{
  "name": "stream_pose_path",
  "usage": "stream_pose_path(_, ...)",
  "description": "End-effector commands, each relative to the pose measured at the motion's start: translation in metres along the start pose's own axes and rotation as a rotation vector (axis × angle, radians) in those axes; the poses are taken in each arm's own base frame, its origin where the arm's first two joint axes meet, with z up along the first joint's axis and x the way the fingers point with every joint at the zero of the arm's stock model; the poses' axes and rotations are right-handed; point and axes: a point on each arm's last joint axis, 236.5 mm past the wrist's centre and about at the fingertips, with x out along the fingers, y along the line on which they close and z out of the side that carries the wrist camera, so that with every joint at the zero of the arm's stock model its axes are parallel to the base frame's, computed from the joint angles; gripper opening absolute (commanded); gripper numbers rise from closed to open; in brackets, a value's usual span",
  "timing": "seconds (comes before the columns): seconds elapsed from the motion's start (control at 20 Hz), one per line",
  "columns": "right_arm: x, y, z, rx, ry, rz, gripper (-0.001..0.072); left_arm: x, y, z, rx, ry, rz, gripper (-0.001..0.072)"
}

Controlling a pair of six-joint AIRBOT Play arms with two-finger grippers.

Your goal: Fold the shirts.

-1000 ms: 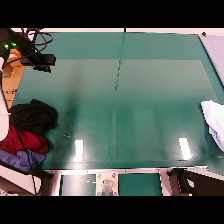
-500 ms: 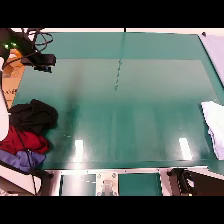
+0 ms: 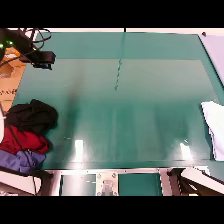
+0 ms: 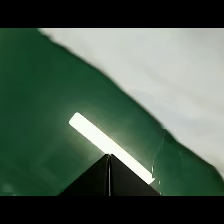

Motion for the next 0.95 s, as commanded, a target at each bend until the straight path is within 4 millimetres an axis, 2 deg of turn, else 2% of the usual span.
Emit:
stream_pose_path(0.0, 0.019, 0.126, -0.052, -0.374, 0.042, 0.135, 0.0018, -0.014, -0.011, -0.029, -0.037, -0.033, -0.031, 0.0023)
stream_pose_path(0.05, 0.027, 0.146, -0.078, -0.446, 0.065, 0.156, 0.0018, -0.014, -0.013, -0.049, -0.053, -0.028, -0.03, 0.0024)
stream_pose_path(0.15, 0.04, 0.169, -0.134, -0.541, 0.113, 0.202, 0.0019, -0.008, -0.016, -0.095, -0.077, -0.003, -0.037, 0.0023)
stream_pose_path(0.25, 0.05, 0.173, -0.188, -0.623, 0.183, 0.222, 0.0019, -0.001, -0.022, -0.14, -0.109, 0.04, -0.054, 0.0024)
stream_pose_path(0.35, 0.056, 0.174, -0.221, -0.673, 0.207, 0.234, 0.002, 0.003, -0.03, -0.171, -0.125, 0.051, -0.078, 0.0023)
stream_pose_path(0.45, 0.058, 0.181, -0.236, -0.719, 0.21, 0.251, 0.0019, 0.005, -0.031, -0.187, -0.128, 0.05, -0.079, 0.0024)
stream_pose_path(0.55, 0.057, 0.184, -0.246, -0.747, 0.222, 0.255, 0.0019, 0.005, -0.031, -0.194, -0.127, 0.068, -0.08, 0.0024)
stream_pose_path(0.9, 0.056, 0.185, -0.248, -0.755, 0.225, 0.257, 0.0019, 0.005, -0.032, -0.197, -0.128, 0.082, -0.082, 0.0024)
